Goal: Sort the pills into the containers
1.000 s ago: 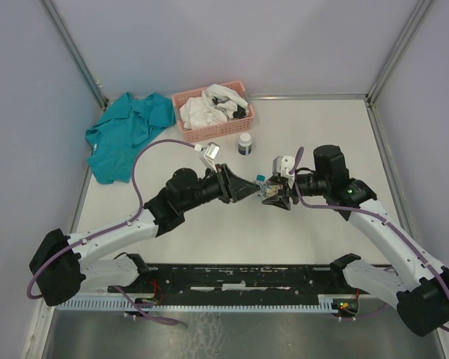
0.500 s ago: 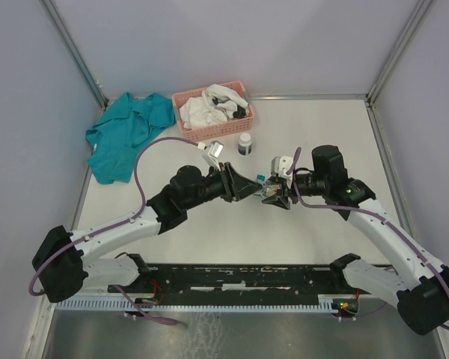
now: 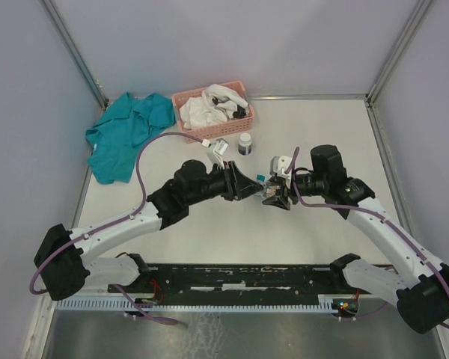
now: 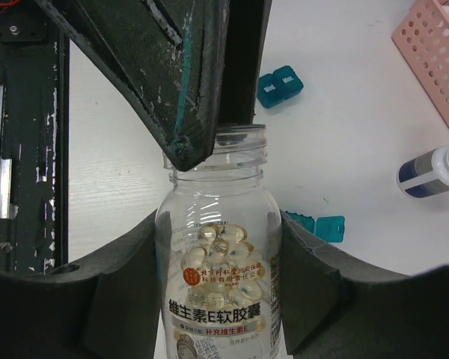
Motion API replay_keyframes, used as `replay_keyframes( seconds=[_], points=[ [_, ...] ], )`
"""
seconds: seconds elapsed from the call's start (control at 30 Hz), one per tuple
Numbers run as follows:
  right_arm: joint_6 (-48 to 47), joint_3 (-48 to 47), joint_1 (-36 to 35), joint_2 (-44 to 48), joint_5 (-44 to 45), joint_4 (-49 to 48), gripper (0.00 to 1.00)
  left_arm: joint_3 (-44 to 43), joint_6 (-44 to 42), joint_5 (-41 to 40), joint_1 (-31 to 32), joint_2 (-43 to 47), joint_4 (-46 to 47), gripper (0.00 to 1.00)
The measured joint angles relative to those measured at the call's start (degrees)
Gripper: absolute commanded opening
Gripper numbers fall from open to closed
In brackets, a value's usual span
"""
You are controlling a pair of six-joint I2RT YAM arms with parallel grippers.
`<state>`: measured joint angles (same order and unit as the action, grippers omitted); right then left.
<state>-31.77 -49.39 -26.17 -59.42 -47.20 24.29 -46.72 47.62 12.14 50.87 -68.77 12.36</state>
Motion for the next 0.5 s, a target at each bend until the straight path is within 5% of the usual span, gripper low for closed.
replay_keyframes(
  seconds=[0.5],
  points=[
    [4.52, -0.15, 0.22, -1.55, 0.13, 1.86, 0.01, -1.55, -0.02, 1.40, 0.07, -2.69, -1.64, 0.33]
  ],
)
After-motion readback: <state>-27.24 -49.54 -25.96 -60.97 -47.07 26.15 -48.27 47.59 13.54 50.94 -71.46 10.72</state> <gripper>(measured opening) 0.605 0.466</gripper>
